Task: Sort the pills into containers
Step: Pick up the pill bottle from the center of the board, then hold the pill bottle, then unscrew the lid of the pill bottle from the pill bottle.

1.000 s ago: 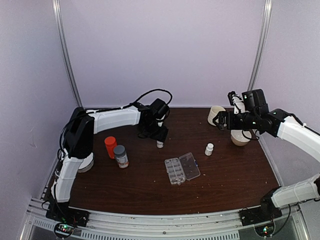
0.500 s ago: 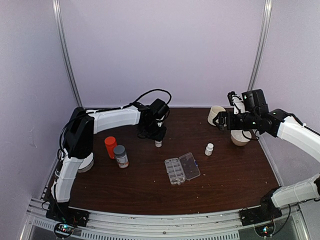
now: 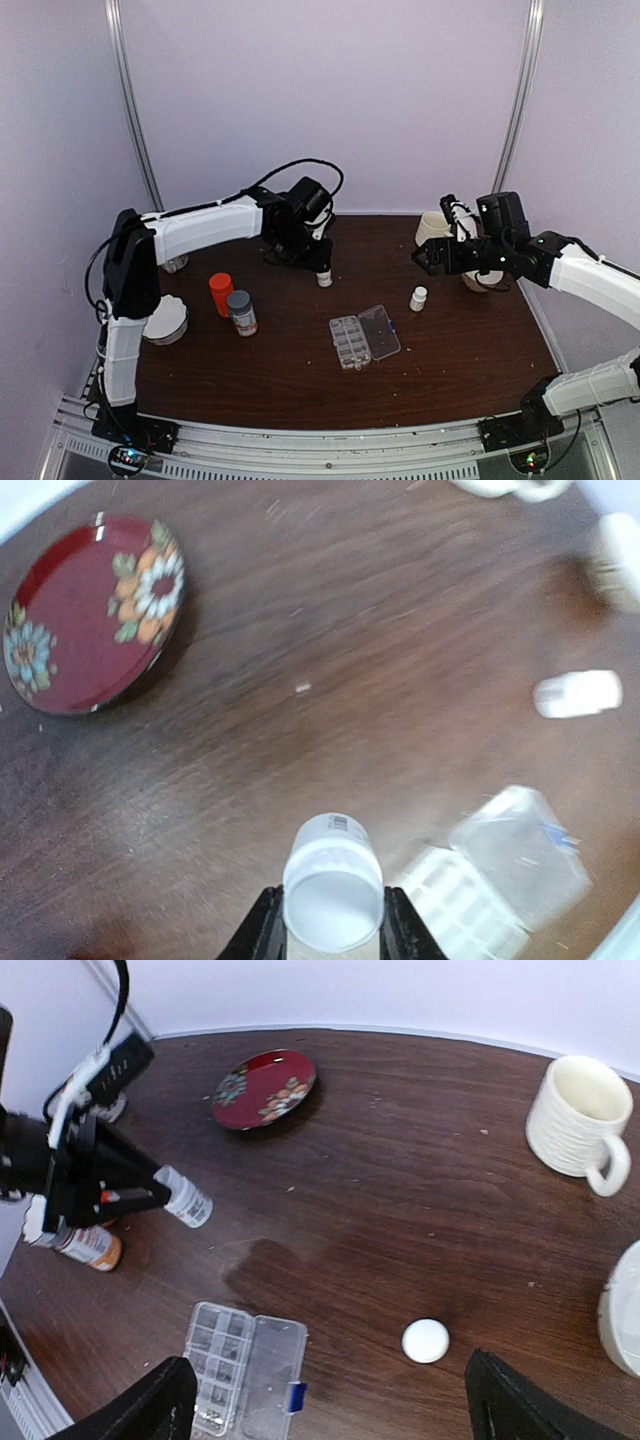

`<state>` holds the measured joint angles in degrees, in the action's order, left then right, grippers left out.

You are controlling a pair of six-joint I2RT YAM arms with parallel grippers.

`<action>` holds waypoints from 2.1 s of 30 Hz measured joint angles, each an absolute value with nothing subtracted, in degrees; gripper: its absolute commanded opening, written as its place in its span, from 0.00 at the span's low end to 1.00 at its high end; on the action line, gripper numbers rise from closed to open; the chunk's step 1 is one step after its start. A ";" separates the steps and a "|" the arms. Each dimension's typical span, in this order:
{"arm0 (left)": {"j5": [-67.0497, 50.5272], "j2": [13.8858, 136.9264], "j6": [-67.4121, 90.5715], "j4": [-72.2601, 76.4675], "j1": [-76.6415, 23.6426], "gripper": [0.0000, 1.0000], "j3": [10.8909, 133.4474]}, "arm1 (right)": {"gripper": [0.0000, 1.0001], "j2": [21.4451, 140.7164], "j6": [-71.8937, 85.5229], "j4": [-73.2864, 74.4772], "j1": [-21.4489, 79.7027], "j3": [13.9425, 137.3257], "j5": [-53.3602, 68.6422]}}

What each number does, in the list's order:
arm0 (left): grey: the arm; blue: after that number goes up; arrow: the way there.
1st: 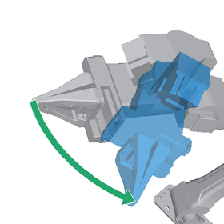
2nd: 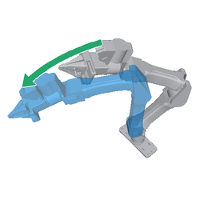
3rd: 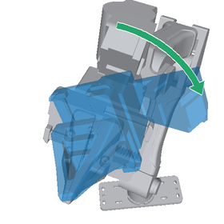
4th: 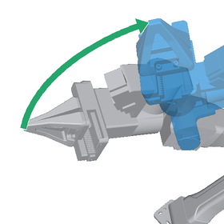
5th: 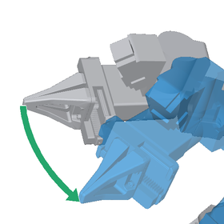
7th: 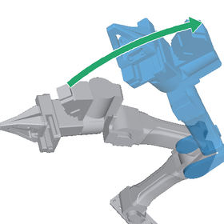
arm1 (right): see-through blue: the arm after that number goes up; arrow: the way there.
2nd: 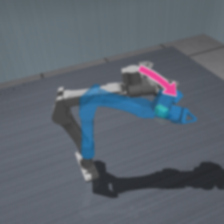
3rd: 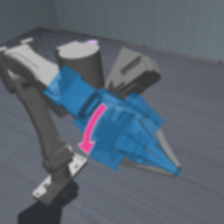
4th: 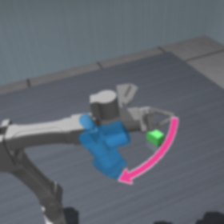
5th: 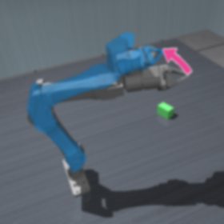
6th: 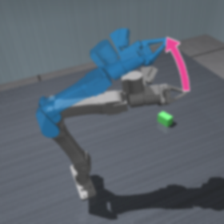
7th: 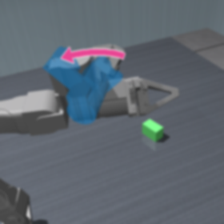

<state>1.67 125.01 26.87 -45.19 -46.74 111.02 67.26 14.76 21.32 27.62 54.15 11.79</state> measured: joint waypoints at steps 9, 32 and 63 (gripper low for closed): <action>-13.47 104.07 25.71 -40.42 -48.66 0.14 104.60 | 0.92 61.45 18.33 2.63 31.31 43.33 27.03; -29.19 88.71 34.33 -23.62 -53.36 0.00 91.15 | 0.80 60.80 27.22 -31.99 42.59 38.24 38.96; -30.74 84.84 39.72 -19.22 -54.33 0.00 86.70 | 0.20 65.43 11.84 -21.56 49.19 48.12 34.81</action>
